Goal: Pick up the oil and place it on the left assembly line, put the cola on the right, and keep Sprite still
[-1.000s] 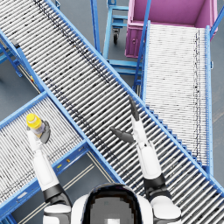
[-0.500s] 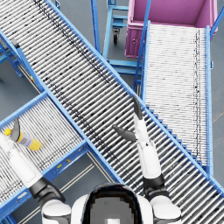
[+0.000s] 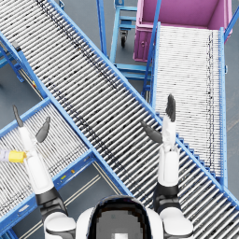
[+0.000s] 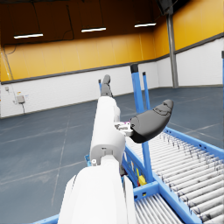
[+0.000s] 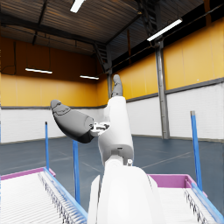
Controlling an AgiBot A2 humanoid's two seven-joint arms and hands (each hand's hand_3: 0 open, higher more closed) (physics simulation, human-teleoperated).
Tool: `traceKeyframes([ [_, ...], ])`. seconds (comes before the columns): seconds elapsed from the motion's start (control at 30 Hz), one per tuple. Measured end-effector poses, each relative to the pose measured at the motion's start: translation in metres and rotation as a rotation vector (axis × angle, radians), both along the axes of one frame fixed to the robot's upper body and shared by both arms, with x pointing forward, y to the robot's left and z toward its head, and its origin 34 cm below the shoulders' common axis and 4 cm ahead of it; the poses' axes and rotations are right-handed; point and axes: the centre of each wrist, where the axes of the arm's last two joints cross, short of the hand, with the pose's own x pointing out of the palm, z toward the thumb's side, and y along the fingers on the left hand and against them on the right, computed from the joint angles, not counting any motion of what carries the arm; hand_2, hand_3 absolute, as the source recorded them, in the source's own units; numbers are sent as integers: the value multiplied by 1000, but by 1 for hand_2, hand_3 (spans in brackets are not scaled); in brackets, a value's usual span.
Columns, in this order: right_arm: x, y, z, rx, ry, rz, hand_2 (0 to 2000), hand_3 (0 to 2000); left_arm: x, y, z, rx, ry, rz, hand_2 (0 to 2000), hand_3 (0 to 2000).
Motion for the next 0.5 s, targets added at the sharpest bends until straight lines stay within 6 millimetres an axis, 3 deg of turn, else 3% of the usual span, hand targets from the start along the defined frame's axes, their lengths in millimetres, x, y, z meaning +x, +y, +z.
traceKeyframes([
  [0.23,2,-27,8,51,-19,-85,0,0,7,-38,13,65,-35,-125,0,0],
  [0.5,-3,-45,8,83,-30,-141,0,0,15,-70,25,107,-68,-230,0,0],
])
